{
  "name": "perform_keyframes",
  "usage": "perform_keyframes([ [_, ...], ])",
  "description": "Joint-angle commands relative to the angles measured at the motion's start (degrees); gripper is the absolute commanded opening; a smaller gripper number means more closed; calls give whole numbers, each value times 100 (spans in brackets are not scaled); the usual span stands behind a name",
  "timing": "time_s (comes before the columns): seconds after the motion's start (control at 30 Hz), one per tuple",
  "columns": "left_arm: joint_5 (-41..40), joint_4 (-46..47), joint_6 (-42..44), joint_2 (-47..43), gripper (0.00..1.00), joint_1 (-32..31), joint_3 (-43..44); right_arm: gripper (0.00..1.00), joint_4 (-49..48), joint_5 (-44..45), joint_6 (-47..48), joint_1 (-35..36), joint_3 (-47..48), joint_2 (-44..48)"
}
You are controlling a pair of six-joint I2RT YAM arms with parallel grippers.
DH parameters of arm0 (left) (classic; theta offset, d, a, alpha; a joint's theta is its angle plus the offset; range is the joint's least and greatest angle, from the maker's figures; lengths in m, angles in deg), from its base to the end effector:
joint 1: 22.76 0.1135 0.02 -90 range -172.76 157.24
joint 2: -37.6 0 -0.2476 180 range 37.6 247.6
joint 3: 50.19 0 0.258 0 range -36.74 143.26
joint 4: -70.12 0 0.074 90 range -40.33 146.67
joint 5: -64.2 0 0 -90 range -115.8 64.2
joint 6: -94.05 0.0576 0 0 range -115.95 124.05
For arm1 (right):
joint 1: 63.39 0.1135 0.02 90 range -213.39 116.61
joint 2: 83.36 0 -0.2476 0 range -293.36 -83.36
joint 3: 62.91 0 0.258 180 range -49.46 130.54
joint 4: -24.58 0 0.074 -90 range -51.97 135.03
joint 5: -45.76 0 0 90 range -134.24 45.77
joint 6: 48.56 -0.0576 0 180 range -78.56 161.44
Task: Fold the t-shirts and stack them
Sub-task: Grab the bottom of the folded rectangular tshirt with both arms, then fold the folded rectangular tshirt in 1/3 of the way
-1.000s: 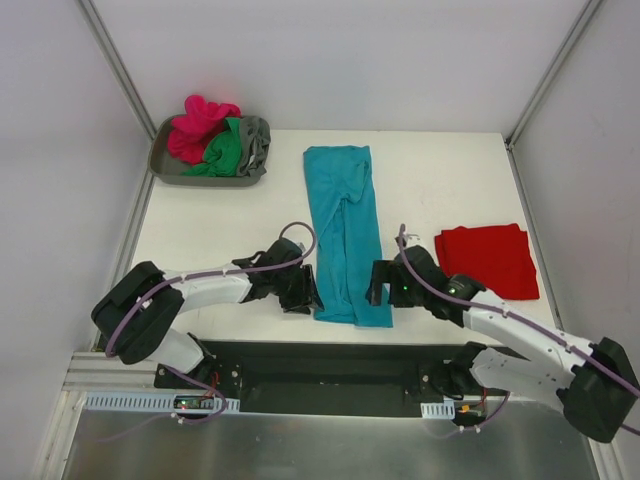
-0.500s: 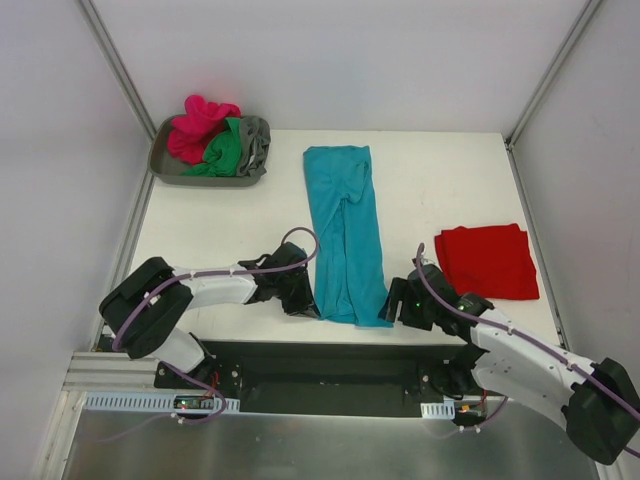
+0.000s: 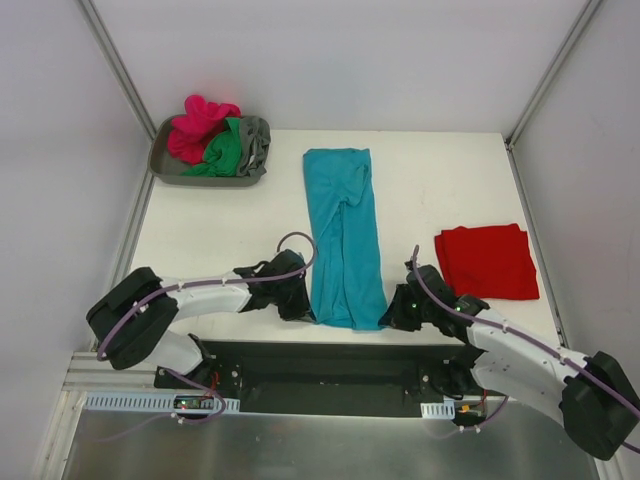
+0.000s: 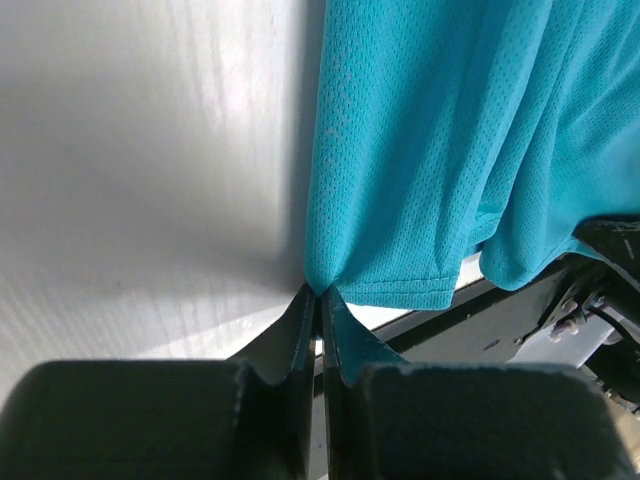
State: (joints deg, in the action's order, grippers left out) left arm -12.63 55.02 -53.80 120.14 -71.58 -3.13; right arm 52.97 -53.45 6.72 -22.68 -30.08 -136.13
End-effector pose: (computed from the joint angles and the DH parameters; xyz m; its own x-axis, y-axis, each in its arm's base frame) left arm 0.1748 -0.2198 0.1088 -0.9718 -0.1412 -0.1889 0.0100 0.7755 -0.6313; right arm 0.1454 0.1373 0.1249 -0.8781 -0.0138 -0.4784 -0.2730 0.8355 0.4769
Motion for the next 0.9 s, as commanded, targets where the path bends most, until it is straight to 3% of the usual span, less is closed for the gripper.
perform_keyframes([
  [0.0,-376,-423,-60,-641,0,-163,-205,1,-202,-335,-87,25,-144,539],
  [0.17,-683,-713,36,-1362,0,-181,-135,1,-325,-687,-176,174,-84,926],
  [0.33,-1272,-1012,484,-1566,0,-163,382,1,-273,-398,210,157,653,734],
  [0.67,-1537,-1074,1319,-521,0,767,2043,1,-237,375,1256,-458,2604,-996],
  [0.87,-1493,-1066,1732,507,0,1409,3168,1,-492,192,1591,-1099,3729,-2314],
])
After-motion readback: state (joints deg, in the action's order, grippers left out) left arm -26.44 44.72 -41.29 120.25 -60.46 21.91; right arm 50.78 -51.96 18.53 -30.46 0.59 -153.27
